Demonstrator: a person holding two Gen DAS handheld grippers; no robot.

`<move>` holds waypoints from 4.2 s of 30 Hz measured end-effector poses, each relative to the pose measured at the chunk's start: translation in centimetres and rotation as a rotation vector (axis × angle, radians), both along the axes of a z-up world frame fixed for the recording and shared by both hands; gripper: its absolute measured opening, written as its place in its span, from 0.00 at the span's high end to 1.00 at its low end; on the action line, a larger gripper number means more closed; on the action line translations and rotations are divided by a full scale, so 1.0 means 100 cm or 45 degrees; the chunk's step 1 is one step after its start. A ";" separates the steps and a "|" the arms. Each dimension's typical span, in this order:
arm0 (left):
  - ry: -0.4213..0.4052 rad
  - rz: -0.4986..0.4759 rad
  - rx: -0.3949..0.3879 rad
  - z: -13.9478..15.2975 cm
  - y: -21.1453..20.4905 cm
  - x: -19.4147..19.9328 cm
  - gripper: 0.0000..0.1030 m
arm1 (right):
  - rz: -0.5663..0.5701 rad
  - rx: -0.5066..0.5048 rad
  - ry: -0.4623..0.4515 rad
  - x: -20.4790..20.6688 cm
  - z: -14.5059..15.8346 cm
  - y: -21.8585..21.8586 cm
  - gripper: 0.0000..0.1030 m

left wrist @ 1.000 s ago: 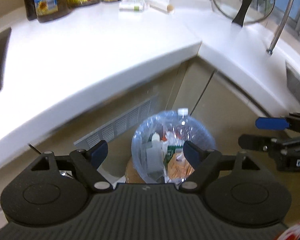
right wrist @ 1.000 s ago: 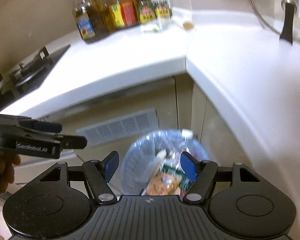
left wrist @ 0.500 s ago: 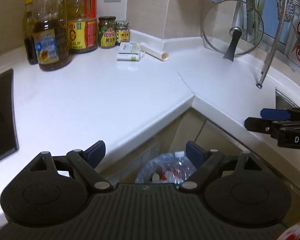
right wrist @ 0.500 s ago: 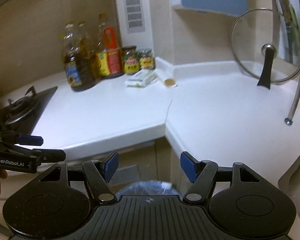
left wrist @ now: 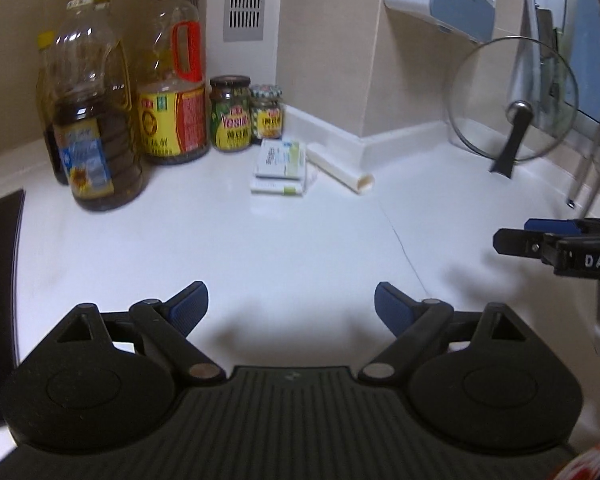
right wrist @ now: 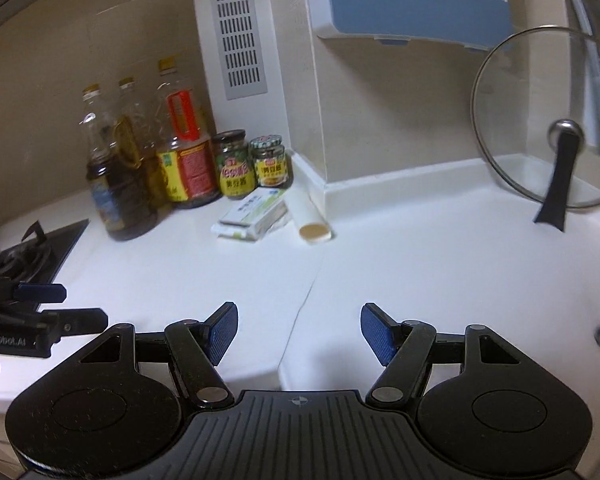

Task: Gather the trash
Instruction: 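Raise both open tools out of the bin up to the counter, then grasp the white paper tube on the counter with the right gripper, then grasp the white-and-green medicine box with the left gripper while the right gripper holds the tube, then lift the medicine box and paper tube and carry both over the wastebasket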

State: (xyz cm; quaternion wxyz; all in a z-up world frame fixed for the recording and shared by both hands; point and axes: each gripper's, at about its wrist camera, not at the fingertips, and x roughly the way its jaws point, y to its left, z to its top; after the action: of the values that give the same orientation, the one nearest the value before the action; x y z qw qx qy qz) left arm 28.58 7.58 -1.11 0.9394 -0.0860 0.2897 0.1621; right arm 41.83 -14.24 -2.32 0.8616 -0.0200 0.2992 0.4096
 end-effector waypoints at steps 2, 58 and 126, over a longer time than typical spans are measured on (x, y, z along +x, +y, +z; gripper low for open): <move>0.001 0.025 0.012 0.000 0.002 0.014 0.14 | 0.023 0.011 0.010 0.022 -0.001 0.008 0.34; 0.188 -0.136 0.077 -0.043 0.107 0.261 0.14 | -0.007 -0.303 0.025 0.135 -0.067 0.074 0.55; 0.205 -0.130 -0.021 -0.039 -0.024 0.068 0.33 | 0.048 -0.107 0.252 0.065 -0.041 -0.011 0.51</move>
State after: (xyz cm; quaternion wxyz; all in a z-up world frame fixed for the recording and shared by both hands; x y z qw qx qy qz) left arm 35.42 5.16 -4.99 0.9193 -0.0655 0.3697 0.1181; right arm 48.34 -15.31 -6.44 0.8183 -0.0212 0.3994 0.4129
